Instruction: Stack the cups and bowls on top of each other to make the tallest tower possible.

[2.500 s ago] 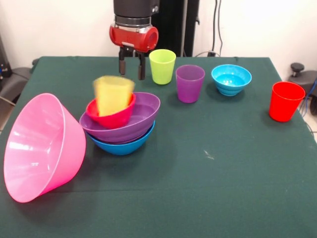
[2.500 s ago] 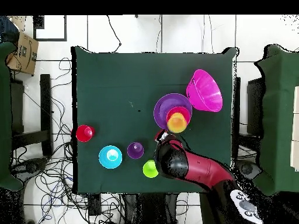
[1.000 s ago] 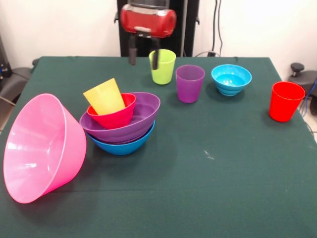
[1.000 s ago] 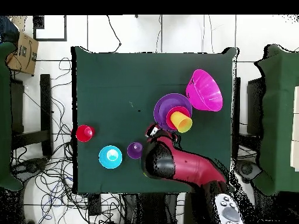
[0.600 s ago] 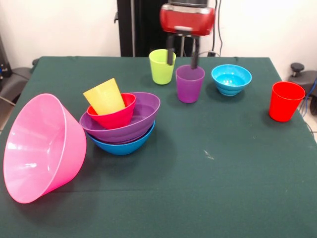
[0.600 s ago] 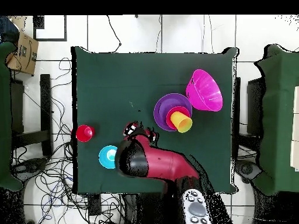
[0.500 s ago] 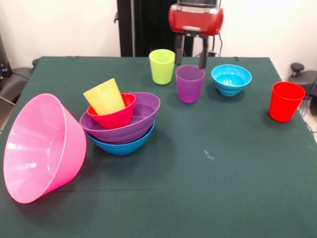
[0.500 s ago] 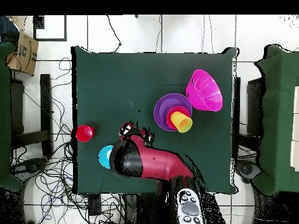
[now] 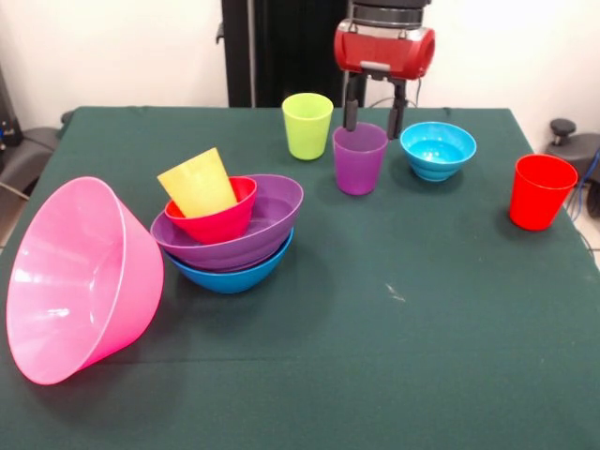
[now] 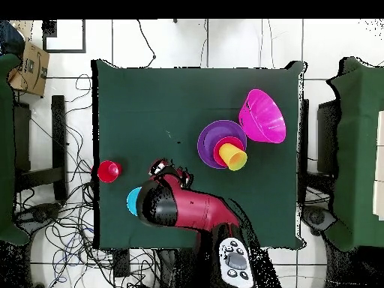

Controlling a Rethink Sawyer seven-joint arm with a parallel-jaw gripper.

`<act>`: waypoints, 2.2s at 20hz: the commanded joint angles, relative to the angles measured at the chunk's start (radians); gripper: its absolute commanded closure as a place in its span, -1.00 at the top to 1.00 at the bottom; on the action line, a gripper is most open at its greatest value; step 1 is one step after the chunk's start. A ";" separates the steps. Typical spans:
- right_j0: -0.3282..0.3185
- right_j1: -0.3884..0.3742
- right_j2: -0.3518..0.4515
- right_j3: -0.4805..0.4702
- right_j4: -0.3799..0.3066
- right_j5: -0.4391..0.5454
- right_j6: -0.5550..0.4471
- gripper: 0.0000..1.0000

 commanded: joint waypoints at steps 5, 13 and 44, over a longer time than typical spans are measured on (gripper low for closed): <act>-0.027 0.082 0.052 0.103 0.008 -0.019 0.174 1.00; 0.003 0.072 0.055 0.107 0.045 0.004 0.194 1.00; 0.013 0.236 0.056 0.043 0.056 -0.147 0.209 1.00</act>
